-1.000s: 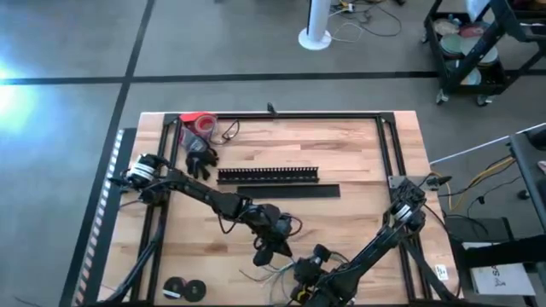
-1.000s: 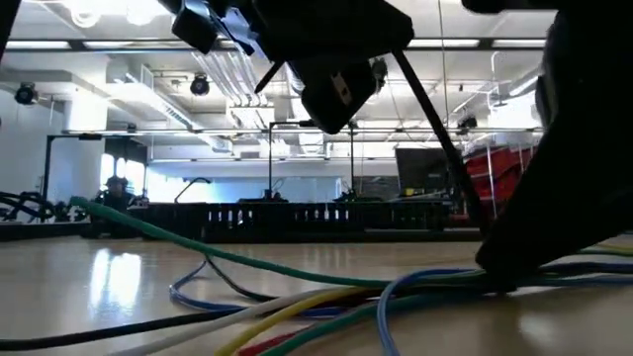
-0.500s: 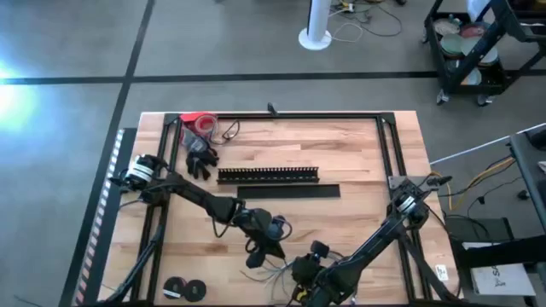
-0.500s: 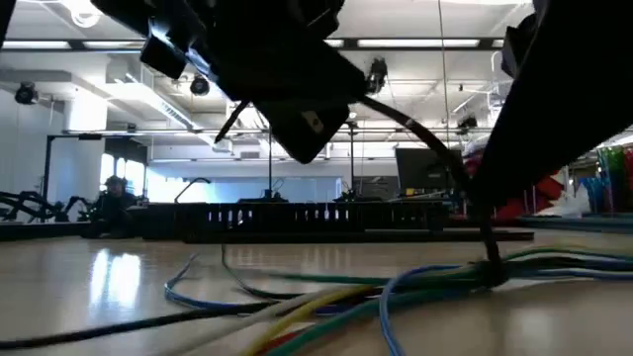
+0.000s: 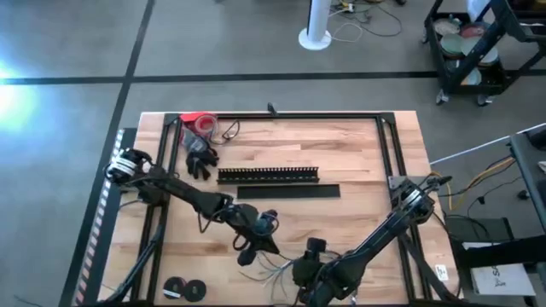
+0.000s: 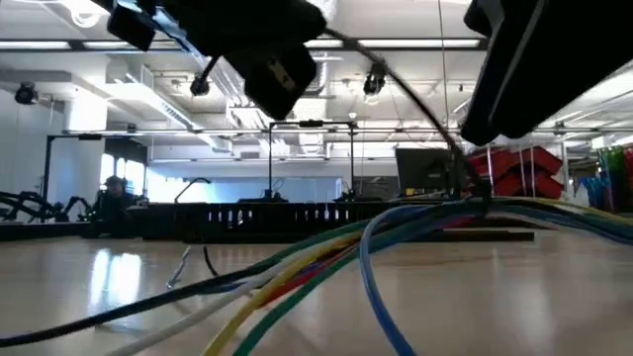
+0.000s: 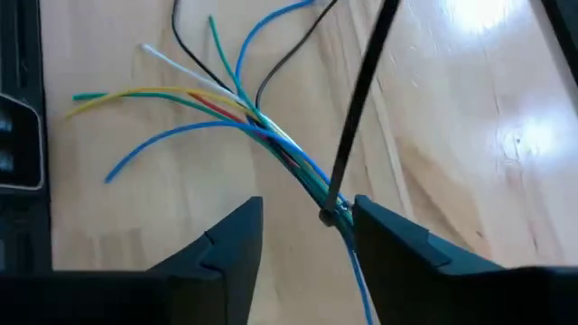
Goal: Ziptie cables
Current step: Wrap the cable wires with the black zip tie
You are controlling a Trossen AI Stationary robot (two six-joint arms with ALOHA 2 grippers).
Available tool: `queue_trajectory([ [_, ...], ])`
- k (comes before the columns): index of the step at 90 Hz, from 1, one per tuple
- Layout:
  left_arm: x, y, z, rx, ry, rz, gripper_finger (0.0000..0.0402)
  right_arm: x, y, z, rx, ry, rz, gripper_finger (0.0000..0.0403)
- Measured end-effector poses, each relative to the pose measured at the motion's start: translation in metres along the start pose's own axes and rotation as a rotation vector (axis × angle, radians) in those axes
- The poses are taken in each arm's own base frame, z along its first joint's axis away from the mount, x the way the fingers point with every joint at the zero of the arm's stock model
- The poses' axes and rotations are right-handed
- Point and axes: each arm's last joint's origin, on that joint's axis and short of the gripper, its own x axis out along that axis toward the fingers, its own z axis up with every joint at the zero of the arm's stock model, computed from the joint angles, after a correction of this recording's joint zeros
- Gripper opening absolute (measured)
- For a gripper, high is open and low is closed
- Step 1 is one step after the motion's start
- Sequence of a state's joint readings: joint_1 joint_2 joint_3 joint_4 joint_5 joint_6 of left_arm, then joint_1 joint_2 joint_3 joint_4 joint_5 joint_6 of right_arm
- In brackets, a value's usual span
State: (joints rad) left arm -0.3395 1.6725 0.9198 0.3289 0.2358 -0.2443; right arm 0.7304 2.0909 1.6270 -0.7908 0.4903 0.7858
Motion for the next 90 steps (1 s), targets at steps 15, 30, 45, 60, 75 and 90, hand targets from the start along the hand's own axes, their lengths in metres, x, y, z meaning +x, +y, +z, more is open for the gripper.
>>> queue_trajectory([
  [15, -0.009, 0.001, -0.004, -0.022, -0.031, 0.041, 0.0000, 0.013, -0.002, -0.006, 0.054, -0.021, -0.075, 0.0121],
  [30, -0.011, 0.000, -0.006, -0.029, -0.062, 0.033, 0.0000, 0.030, 0.002, -0.012, 0.122, -0.052, -0.131, 0.0092],
  [45, -0.011, 0.000, -0.005, -0.029, -0.075, 0.038, 0.0000, 0.033, 0.000, -0.012, 0.194, -0.067, -0.147, 0.0024],
  [60, -0.015, -0.001, 0.000, -0.008, -0.100, 0.051, 0.0000, 0.035, -0.001, -0.009, 0.253, -0.087, -0.145, 0.0007],
  [75, -0.022, -0.004, 0.007, 0.062, -0.134, 0.086, 0.0000, 0.036, 0.006, 0.000, 0.293, -0.149, -0.070, 0.0000],
  [90, -0.028, -0.005, 0.006, 0.151, -0.120, 0.094, 0.0000, 0.037, 0.009, 0.007, 0.323, -0.182, -0.017, 0.0001],
])
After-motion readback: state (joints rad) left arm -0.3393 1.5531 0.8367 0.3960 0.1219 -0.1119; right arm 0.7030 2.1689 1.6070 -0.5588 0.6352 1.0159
